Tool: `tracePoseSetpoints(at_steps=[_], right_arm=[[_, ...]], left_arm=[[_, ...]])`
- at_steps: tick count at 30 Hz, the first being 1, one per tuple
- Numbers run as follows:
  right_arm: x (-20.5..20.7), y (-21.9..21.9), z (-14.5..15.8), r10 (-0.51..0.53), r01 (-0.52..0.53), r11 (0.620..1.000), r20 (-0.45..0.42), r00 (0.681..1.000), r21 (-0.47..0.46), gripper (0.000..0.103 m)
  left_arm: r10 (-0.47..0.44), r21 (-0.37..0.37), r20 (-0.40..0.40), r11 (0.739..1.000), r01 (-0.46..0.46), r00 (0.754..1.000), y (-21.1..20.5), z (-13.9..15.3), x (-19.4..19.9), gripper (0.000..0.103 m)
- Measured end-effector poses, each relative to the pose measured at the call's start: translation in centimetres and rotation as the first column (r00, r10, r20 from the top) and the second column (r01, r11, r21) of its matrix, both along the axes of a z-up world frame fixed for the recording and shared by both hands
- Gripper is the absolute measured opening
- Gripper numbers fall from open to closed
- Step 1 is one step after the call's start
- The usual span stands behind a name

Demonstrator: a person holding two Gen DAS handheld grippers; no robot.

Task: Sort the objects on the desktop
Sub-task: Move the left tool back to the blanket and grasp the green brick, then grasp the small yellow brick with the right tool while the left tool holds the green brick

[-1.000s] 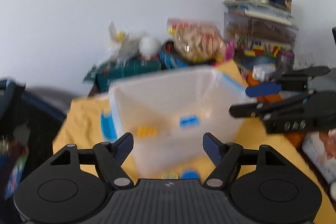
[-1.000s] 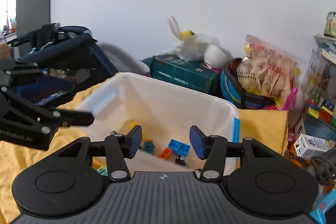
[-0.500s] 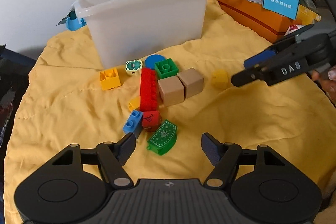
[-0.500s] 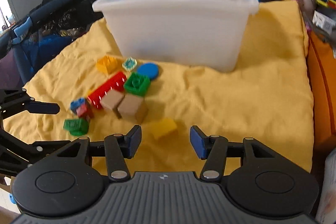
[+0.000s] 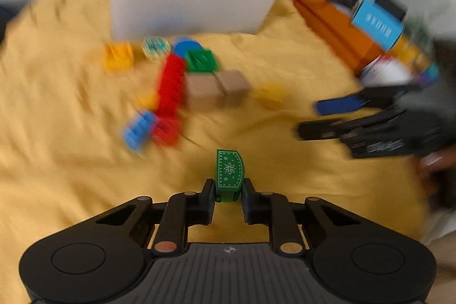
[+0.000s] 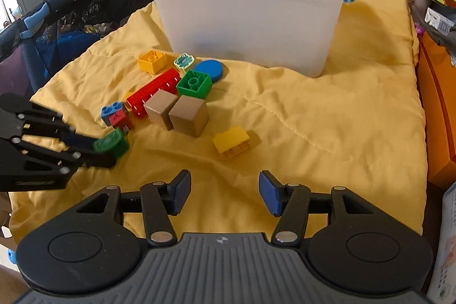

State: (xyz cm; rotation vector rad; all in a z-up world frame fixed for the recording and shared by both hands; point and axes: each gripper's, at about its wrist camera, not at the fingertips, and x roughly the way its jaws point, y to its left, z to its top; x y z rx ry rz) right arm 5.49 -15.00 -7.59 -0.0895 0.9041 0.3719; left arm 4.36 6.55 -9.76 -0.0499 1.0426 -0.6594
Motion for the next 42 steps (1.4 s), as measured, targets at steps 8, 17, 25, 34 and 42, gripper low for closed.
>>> tracePoseSetpoints(at_steps=[8,17,25,34,42], right_arm=[[-0.1,0.1,-0.8,0.001,-0.001,1.0,-0.012,1.0,-0.003,0.058],[0.7,2.2,0.3,0.048,-0.026,0.991,0.161,0.986,-0.134,0.033],[2.6,5.1,-1.6,0.038,-0.006,0.962,0.112,0.993,-0.273,0.038],[2.8,3.9,-1.7,0.043,-0.019,0.974,0.101,0.994,-0.227,0.017],[-1.0,1.4,0.2,0.061,-0.05,0.994,0.111,0.992,-0.096,0.017]], left_arm=[[0.093,-0.076,-0.04,0.993,-0.096,0.995,1.0,-0.8,-0.9,0.042],[0.166,-0.068,0.049,0.984,-0.162,0.985,2.7,0.2,-1.1,0.047],[0.139,-0.037,0.119,0.99,-0.136,0.983,1.7,1.5,-2.4,0.049],[0.123,-0.014,0.145,0.992,-0.123,0.982,1.2,1.7,-2.8,0.051],[0.116,-0.005,0.12,0.993,-0.116,0.986,0.7,1.0,-2.4,0.052]])
